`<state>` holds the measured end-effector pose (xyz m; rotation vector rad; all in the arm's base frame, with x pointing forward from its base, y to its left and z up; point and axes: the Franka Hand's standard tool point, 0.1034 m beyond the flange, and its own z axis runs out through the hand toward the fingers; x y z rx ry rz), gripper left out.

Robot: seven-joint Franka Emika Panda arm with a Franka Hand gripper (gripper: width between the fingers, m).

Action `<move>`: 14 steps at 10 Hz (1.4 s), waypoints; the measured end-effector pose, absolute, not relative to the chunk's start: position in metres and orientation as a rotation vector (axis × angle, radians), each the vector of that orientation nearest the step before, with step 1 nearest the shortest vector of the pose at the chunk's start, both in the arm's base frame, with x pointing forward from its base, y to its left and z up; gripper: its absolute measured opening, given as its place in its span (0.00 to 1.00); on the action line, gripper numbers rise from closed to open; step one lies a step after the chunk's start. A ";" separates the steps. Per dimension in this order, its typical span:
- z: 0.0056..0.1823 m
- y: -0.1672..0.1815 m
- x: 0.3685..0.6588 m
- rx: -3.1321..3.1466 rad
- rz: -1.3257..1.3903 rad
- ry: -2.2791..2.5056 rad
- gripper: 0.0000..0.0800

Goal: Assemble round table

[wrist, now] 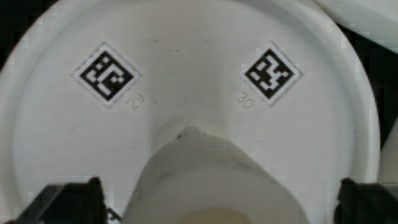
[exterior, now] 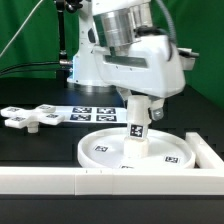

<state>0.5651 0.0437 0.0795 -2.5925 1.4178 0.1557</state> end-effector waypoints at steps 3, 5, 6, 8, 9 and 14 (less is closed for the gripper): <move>0.082 0.052 0.567 -2.801 0.110 1.042 0.81; 0.081 0.050 0.566 -2.864 0.094 0.834 0.81; 0.081 0.050 0.566 -2.890 0.086 0.729 0.81; 0.080 0.050 0.566 -2.958 0.062 0.461 0.81; 0.081 0.050 0.567 -2.993 0.054 0.265 0.81; 0.083 0.049 0.571 -3.019 0.018 -0.429 0.81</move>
Offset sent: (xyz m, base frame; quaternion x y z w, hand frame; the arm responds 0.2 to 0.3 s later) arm 0.0000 0.0000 0.0000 0.0000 0.0000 -0.1938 0.9810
